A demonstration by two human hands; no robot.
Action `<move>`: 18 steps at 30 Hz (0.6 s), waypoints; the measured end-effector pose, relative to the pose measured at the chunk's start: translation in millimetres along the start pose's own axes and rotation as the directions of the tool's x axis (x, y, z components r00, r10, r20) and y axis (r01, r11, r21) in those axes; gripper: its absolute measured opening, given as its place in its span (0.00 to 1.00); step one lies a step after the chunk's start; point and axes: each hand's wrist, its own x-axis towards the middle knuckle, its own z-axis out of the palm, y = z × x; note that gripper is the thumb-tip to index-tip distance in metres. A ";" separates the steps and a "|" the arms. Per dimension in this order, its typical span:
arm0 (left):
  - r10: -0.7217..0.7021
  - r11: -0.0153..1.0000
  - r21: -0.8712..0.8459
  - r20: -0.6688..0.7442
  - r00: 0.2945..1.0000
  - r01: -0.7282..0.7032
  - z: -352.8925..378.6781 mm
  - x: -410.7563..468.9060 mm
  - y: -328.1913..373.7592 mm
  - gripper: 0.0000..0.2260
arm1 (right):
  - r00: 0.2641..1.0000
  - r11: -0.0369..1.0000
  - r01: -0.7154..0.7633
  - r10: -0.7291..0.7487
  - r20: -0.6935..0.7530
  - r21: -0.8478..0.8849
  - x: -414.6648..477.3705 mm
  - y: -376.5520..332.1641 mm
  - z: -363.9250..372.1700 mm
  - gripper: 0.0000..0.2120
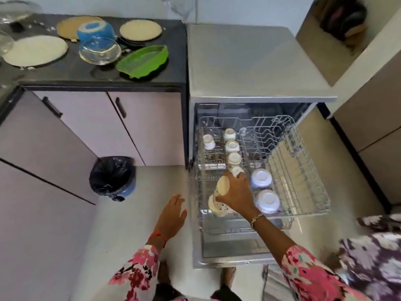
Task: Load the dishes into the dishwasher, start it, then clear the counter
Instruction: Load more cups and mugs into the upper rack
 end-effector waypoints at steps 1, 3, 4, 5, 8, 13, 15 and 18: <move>-0.012 1.000 -0.014 -0.037 0.999 0.012 7.5 3.6 12.1 0.19 | 1.000 1.000 0.013 -0.013 0.012 -0.009 1.4 13.4 -4.4 0.40; -0.015 0.999 -0.051 -0.107 0.994 0.009 21.7 10.3 29.0 0.16 | 0.998 0.998 0.053 -0.051 0.033 -0.041 5.2 35.8 -11.6 0.41; -0.020 0.998 -0.059 -0.130 0.991 0.013 26.9 14.2 36.0 0.16 | 0.997 0.995 0.073 -0.070 0.040 -0.066 8.7 45.7 -15.7 0.41; -0.042 0.997 -0.066 -0.138 0.990 0.033 32.2 17.9 41.4 0.18 | 0.995 0.992 0.088 -0.084 0.049 -0.088 12.9 54.5 -19.3 0.40; -0.109 0.993 -0.070 -0.152 0.982 0.099 38.0 26.5 49.3 0.23 | 0.992 0.987 0.118 -0.112 0.058 -0.108 26.3 69.6 -26.6 0.39; -0.149 0.988 -0.060 -0.087 0.985 0.144 45.4 52.5 52.4 0.22 | 0.981 0.975 0.184 -0.174 0.091 -0.126 63.7 74.3 -21.1 0.40; -0.182 0.981 -0.074 -0.048 0.982 0.179 50.1 62.9 49.8 0.23 | 0.975 0.970 0.204 -0.189 0.119 -0.133 79.2 69.1 -13.9 0.40; -0.194 0.976 -0.101 -0.014 0.981 0.192 56.4 78.4 48.1 0.23 | 0.961 0.955 0.251 -0.226 0.162 -0.155 101.8 60.8 2.2 0.38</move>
